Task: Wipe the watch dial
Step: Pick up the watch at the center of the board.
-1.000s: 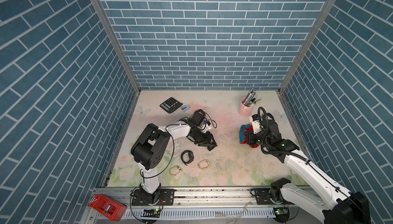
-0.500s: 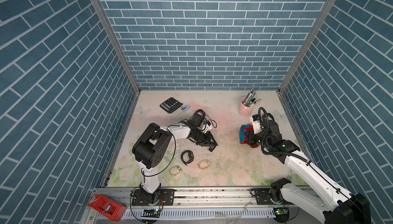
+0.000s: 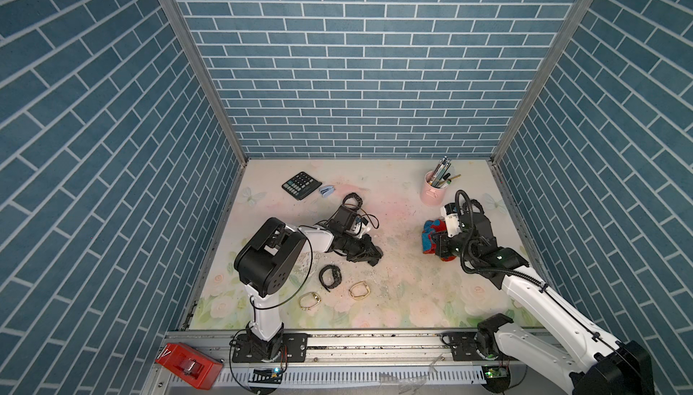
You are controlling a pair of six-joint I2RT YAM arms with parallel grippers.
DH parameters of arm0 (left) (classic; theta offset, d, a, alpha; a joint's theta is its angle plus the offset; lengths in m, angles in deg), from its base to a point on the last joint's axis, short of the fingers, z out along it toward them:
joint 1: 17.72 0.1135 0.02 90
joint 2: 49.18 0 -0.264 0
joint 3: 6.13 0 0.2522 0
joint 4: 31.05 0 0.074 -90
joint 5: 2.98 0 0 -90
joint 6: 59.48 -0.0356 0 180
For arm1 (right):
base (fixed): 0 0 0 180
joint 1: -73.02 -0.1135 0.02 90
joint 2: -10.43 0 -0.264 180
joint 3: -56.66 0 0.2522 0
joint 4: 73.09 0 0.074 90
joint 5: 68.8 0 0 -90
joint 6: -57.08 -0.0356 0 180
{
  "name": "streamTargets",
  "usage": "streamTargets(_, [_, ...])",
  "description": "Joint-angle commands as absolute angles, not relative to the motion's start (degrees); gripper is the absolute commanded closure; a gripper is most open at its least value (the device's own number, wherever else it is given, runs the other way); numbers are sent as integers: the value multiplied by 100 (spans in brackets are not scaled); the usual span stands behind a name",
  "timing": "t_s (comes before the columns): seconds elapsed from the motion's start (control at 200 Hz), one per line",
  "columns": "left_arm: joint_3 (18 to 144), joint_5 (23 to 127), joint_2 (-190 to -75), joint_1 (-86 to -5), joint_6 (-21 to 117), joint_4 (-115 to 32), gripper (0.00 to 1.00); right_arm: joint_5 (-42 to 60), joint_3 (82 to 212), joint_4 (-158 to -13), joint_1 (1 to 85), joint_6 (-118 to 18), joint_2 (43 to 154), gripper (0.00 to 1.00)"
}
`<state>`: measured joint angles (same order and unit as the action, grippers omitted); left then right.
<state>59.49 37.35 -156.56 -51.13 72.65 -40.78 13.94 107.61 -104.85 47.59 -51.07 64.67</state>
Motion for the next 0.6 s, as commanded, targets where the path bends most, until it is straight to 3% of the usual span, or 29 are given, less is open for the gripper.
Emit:
streamTargets(0.0, [5840, 3633, -15679, -5096, 7562, -3537, 88, 1483, 10666, -10433, 4780, -5162, 6327, 100])
streamTargets(0.37, [5725, 3687, -15132, -5112, 7619, -2969, 92, 1373, 10803, -10410, 4779, -5097, 6419, 100])
streamTargets(0.595, [5597, 3795, -14457, -5150, 7176, -2280, 92, 978, 10771, -9943, 4779, -4838, 5905, 100])
